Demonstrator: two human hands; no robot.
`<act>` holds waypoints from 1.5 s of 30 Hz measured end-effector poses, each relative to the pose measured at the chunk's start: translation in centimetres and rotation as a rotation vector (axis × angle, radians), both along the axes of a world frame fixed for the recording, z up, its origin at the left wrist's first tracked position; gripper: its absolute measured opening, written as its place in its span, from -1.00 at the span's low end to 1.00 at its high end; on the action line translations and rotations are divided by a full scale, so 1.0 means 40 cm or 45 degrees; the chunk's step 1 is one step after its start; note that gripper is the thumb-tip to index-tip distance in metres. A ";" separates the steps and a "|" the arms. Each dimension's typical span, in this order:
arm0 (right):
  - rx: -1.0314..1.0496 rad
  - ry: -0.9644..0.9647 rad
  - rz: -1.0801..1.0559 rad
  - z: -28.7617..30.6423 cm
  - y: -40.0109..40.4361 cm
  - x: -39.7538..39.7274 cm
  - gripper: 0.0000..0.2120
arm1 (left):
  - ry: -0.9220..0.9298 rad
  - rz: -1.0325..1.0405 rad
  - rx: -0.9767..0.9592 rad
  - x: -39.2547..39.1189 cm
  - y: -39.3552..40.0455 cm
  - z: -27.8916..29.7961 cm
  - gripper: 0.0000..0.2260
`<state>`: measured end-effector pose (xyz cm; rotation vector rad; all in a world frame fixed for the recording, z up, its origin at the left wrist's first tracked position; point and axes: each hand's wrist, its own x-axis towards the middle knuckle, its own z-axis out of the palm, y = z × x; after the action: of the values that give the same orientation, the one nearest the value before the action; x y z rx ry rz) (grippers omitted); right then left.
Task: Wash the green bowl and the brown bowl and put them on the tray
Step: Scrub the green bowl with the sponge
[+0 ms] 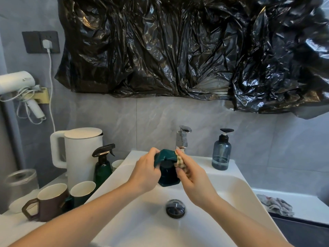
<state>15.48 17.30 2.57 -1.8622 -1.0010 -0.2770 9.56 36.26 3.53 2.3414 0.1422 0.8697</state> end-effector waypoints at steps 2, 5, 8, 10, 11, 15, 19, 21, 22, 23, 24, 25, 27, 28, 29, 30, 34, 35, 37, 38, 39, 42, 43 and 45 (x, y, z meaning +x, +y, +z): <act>0.007 0.074 -0.022 -0.005 -0.002 0.003 -0.47 | -0.018 -0.005 -0.019 0.011 0.004 -0.002 -0.78; 0.021 0.083 -0.017 -0.013 0.009 0.005 -0.51 | -0.095 -0.020 -0.166 0.021 0.004 -0.027 -0.80; -0.008 -0.054 -0.041 -0.010 0.020 -0.004 -0.49 | -0.110 -0.087 -0.284 0.020 -0.007 -0.056 -0.81; -0.032 -0.211 -0.027 -0.004 0.023 -0.012 -0.48 | -0.111 -0.130 -0.262 0.015 -0.013 -0.070 -0.80; -0.038 -0.259 -0.016 -0.003 0.024 -0.016 -0.47 | -0.118 -0.133 -0.251 0.012 -0.016 -0.072 -0.79; 0.006 -0.123 -0.017 -0.009 0.027 -0.011 -0.50 | -0.203 -0.060 -0.311 0.010 -0.015 -0.061 -0.82; 0.013 0.129 0.081 -0.014 0.029 -0.020 -0.61 | -0.188 -0.064 -0.521 0.004 -0.014 -0.054 -0.87; 0.069 0.170 0.104 -0.016 0.035 -0.025 -0.64 | -0.159 -0.114 -0.584 0.001 -0.017 -0.053 -0.87; 0.088 0.188 0.106 -0.018 0.037 -0.020 -0.64 | -0.119 -0.151 -0.615 0.002 -0.020 -0.052 -0.87; 0.083 0.207 0.098 -0.019 0.037 -0.011 -0.64 | -0.065 -0.179 -0.613 0.003 -0.021 -0.053 -0.85; 0.054 0.205 0.078 -0.020 0.035 -0.004 -0.63 | -0.017 -0.187 -0.555 0.006 -0.019 -0.055 -0.81; 0.007 0.170 0.048 -0.019 0.032 0.001 -0.63 | 0.021 -0.176 -0.467 0.010 -0.012 -0.059 -0.73; -0.114 0.092 -0.033 -0.015 0.019 0.004 -0.60 | 0.064 -0.160 -0.279 0.015 -0.006 -0.065 -0.58; -0.162 0.084 -0.051 -0.013 0.016 0.003 -0.58 | 0.086 -0.162 -0.219 0.013 -0.008 -0.067 -0.55; -0.202 0.072 -0.058 -0.013 0.015 0.002 -0.57 | 0.105 -0.164 -0.190 0.011 -0.010 -0.069 -0.55; -0.230 0.043 -0.056 -0.012 0.015 -0.002 -0.56 | 0.121 -0.163 -0.183 0.011 -0.011 -0.070 -0.59; -0.244 -0.156 0.004 -0.008 0.026 -0.012 -0.55 | 0.099 -0.125 -0.208 0.010 -0.012 -0.067 -0.88; -0.214 -0.148 0.025 -0.010 0.027 -0.009 -0.54 | 0.058 -0.096 -0.201 0.012 -0.010 -0.065 -0.90; -0.148 -0.013 0.054 -0.010 0.024 -0.007 -0.53 | -0.027 -0.045 -0.229 0.014 -0.006 -0.060 -0.90; -0.137 0.073 0.075 -0.011 0.021 -0.008 -0.53 | -0.059 -0.030 -0.264 0.013 -0.005 -0.056 -0.89; -0.136 0.150 0.097 -0.011 0.019 -0.009 -0.54 | -0.079 -0.021 -0.293 0.012 -0.003 -0.054 -0.88; -0.155 0.164 0.121 -0.006 0.017 -0.027 -0.52 | -0.059 -0.041 -0.249 0.011 -0.003 -0.057 -0.88; -0.176 0.087 0.096 -0.002 0.019 -0.033 -0.50 | -0.044 -0.059 -0.192 0.010 -0.006 -0.060 -0.87; -0.210 -0.104 0.035 0.002 0.026 -0.036 -0.48 | -0.028 -0.095 -0.098 0.008 -0.016 -0.067 -0.85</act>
<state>14.04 18.32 2.63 -1.9977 -1.1329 -0.2623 9.89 35.62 0.86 2.2499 0.0776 0.8386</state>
